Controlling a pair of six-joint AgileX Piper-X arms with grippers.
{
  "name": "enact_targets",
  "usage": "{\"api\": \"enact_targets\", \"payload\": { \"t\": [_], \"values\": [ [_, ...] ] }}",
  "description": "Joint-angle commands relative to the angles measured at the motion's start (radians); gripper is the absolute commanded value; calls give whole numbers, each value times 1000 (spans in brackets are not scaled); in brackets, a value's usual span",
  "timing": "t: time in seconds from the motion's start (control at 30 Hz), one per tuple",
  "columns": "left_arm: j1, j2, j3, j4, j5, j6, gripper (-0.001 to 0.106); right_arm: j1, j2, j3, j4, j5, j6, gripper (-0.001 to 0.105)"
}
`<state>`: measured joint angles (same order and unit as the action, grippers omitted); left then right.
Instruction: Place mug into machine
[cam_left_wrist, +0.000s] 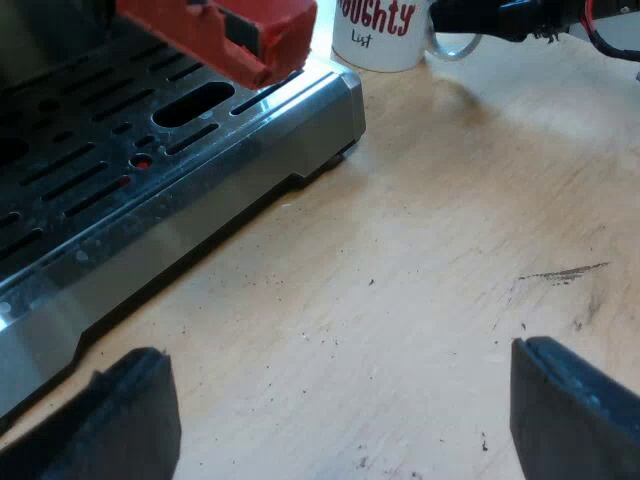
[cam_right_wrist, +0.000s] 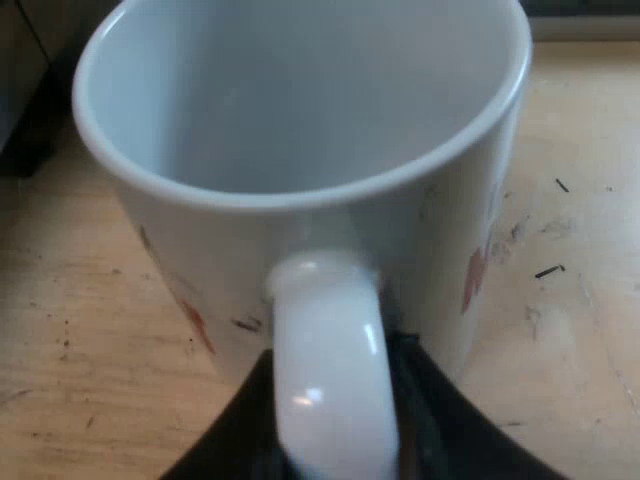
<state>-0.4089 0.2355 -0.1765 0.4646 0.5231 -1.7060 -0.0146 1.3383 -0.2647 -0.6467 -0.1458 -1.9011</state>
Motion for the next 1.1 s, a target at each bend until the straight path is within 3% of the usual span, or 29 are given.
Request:
{"api": "enact_targets", "payload": {
  "t": [0.03, 0.1, 0.43, 0.7, 0.9, 0.97, 1.1],
  "values": [
    [-3, -1, -1, -15, 12, 5, 71, -1, -54, -5, 29, -17, -2, 0],
    [-3, -1, -1, -15, 12, 5, 71, -1, -79, -5, 56, -17, -3, 0],
    [-3, -1, -1, -15, 6, 5, 71, 5, -517, -5, 488, -17, -11, 0],
    [-3, -1, -1, -22, 1, 5, 71, 113, -868, -52, 869, -17, -56, 0],
    [-3, -1, -1, -22, -133, 5, 71, 259, -971, -105, 1010, -13, -48, 0],
    [-3, -1, -1, -32, -210, 5, 71, 336, -972, -114, 1015, 0, -4, 0],
    [-3, -1, 6, -73, -215, 5, 71, 457, -972, -114, 1008, 109, 54, 0]
  ]
}}
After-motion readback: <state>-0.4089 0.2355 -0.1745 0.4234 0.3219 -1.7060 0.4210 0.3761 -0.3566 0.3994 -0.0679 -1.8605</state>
